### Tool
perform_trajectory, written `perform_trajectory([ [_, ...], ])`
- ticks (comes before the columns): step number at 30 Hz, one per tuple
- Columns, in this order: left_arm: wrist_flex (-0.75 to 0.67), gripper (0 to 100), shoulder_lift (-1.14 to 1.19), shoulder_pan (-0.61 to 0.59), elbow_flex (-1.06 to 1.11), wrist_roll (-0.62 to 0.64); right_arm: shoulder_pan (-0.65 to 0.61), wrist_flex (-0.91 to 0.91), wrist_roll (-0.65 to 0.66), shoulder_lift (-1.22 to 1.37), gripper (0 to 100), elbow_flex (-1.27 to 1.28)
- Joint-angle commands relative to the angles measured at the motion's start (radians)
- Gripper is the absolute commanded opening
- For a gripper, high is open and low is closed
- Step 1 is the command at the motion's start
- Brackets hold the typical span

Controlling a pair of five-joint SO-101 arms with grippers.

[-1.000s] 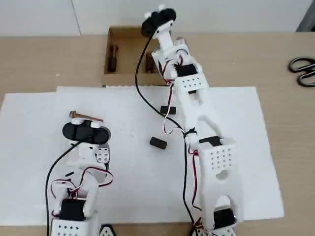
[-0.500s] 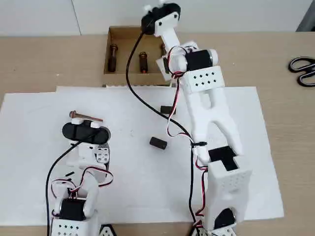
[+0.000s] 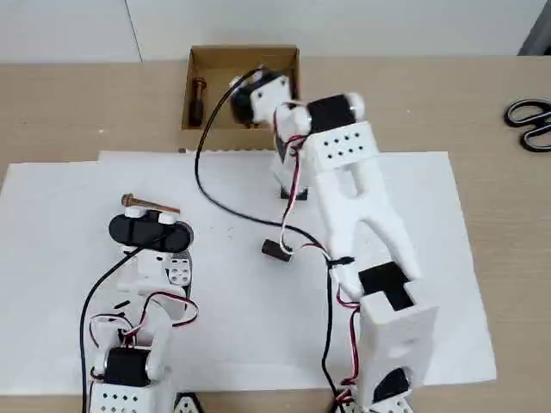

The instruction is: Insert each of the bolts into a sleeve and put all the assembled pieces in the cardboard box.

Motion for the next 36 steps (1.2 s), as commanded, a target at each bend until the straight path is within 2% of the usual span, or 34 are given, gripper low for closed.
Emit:
perform_trajectory([
  [1, 0.000, 1, 0.006, 0.003, -0.002, 0.002, -0.054, 0.012, 0.063, -0.139, 11.6, 0.153],
  [3, 0.000, 1, 0.006, -0.008, -0.002, -0.002, -0.081, 0.005, 0.066, -0.214, 11.6, 0.256],
  [9, 0.009, 1, 0.006, -0.160, -0.002, -0.005, -0.124, -0.001, 0.069, -0.360, 11.6, 0.425],
  [15, 0.061, 1, 0.006, -0.250, -0.012, -0.130, -0.128, -0.004, 0.114, -0.392, 11.6, 0.517],
  [21, 0.058, 1, 0.006, -0.338, -0.012, -0.132, -0.130, -0.067, 0.195, -0.392, 11.6, 0.597],
  [27, 0.061, 1, 0.006, -0.350, -0.012, -0.132, -0.143, -0.160, 0.256, -0.389, 11.6, 0.651],
  [36, 0.063, 1, 0.006, -0.350, -0.012, -0.132, -0.176, -0.318, 0.281, -0.389, 11.6, 0.783],
])
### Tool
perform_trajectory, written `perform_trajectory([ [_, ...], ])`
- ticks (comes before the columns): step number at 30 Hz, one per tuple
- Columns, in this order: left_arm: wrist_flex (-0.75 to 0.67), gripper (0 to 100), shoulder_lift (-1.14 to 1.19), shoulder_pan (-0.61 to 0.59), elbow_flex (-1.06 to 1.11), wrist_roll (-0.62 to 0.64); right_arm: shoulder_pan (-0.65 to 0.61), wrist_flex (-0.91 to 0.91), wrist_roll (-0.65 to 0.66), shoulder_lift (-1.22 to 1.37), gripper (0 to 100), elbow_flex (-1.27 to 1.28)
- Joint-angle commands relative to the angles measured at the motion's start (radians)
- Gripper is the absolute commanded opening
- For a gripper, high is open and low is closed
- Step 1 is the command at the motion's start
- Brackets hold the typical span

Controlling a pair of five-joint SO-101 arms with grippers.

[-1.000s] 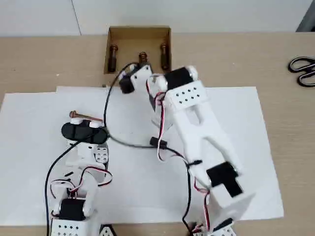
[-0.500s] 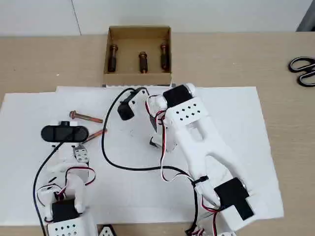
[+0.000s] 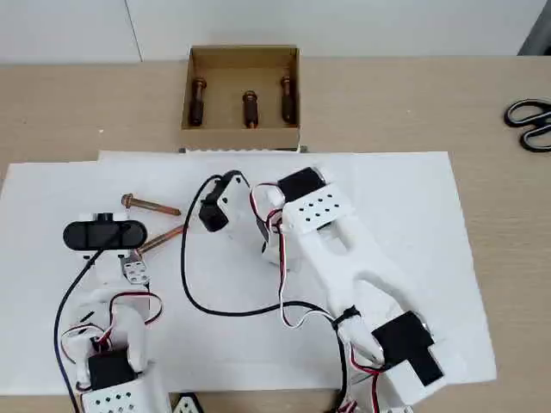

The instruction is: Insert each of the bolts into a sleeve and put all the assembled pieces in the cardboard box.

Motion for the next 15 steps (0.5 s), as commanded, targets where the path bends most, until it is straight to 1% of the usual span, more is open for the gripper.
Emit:
perform_trajectory([
  [1, 0.005, 1, 0.006, -0.003, -0.012, -0.003, -0.018, -0.062, 0.017, -0.044, 11.6, 0.017],
  [9, 0.005, 1, 0.006, -0.002, -0.012, -0.003, -0.021, -0.128, 0.051, 0.047, 11.6, 0.020],
  [15, 0.005, 1, 0.006, -0.002, -0.012, -0.003, -0.024, -0.180, 0.051, 0.096, 11.6, 0.020],
])
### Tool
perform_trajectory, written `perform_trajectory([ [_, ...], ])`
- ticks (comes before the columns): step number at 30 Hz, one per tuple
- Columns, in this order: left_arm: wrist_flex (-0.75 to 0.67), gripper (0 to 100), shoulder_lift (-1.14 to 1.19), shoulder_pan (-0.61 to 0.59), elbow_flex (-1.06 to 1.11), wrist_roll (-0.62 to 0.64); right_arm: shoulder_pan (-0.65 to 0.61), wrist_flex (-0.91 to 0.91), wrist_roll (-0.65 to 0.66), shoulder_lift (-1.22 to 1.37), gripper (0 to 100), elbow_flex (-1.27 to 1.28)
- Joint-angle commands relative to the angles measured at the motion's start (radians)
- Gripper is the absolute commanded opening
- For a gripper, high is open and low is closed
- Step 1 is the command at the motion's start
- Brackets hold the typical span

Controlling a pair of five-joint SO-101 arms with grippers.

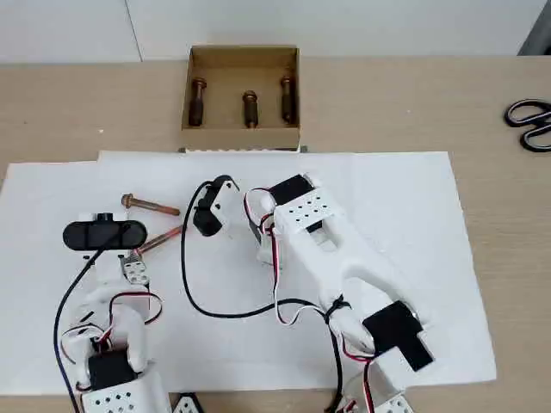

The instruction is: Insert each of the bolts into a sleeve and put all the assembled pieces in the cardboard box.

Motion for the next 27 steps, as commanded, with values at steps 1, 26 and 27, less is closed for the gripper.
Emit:
perform_trajectory([
  [1, 0.005, 1, 0.006, -0.002, -0.012, -0.003, -0.012, -0.027, 0.009, 0.010, 11.6, -0.005],
  [26, 0.005, 1, 0.006, -0.002, -0.012, -0.003, -0.008, -0.102, 0.035, 0.185, 1.0, -0.006],
  [27, 0.005, 1, 0.006, -0.002, -0.012, -0.003, -0.008, -0.102, 0.035, 0.183, 1.0, -0.008],
])
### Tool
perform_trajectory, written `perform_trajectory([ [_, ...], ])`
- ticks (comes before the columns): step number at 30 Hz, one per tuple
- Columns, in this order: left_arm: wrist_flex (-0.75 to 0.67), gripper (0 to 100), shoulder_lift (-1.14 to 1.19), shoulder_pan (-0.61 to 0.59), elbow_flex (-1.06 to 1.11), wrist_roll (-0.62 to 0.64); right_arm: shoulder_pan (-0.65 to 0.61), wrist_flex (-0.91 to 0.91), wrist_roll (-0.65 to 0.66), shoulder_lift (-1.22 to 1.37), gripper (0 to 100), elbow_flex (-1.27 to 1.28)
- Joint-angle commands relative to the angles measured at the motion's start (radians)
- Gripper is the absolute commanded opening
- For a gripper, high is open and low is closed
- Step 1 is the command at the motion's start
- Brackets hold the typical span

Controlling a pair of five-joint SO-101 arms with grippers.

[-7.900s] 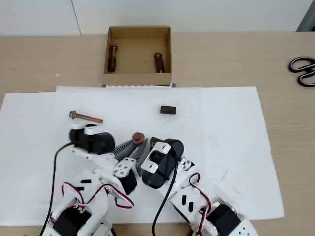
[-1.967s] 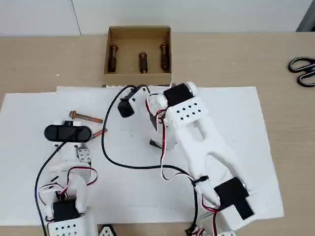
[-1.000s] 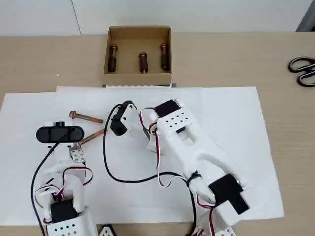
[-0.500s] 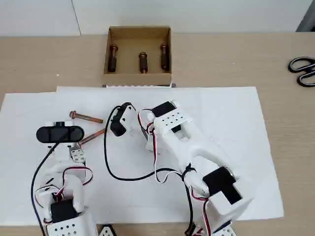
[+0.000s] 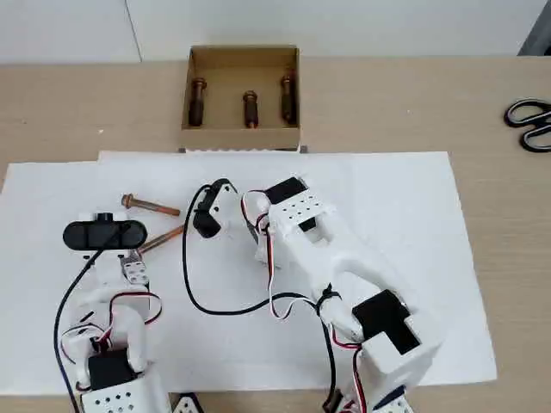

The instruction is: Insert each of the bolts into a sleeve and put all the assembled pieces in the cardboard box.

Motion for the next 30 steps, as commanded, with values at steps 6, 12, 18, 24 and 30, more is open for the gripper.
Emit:
perform_trajectory([
  [6, 0.005, 1, 0.006, -0.002, -0.012, -0.003, -0.005, 0.071, -0.146, -0.005, 1.0, -0.097],
  [12, 0.005, 1, 0.006, -0.002, -0.012, -0.003, -0.002, 0.196, -0.341, -0.016, 0.8, -0.229],
  [18, 0.005, 1, 0.006, -0.002, -0.012, -0.003, 0.062, 0.335, -0.483, -0.019, 0.6, -0.356],
  [24, 0.005, 1, 0.006, 0.000, -0.012, -0.005, 0.154, 0.453, -0.658, -0.021, 0.6, -0.443],
  [30, 0.014, 1, 0.006, 0.005, -0.016, -0.008, 0.265, 0.526, -0.752, -0.050, 0.2, -0.571],
])
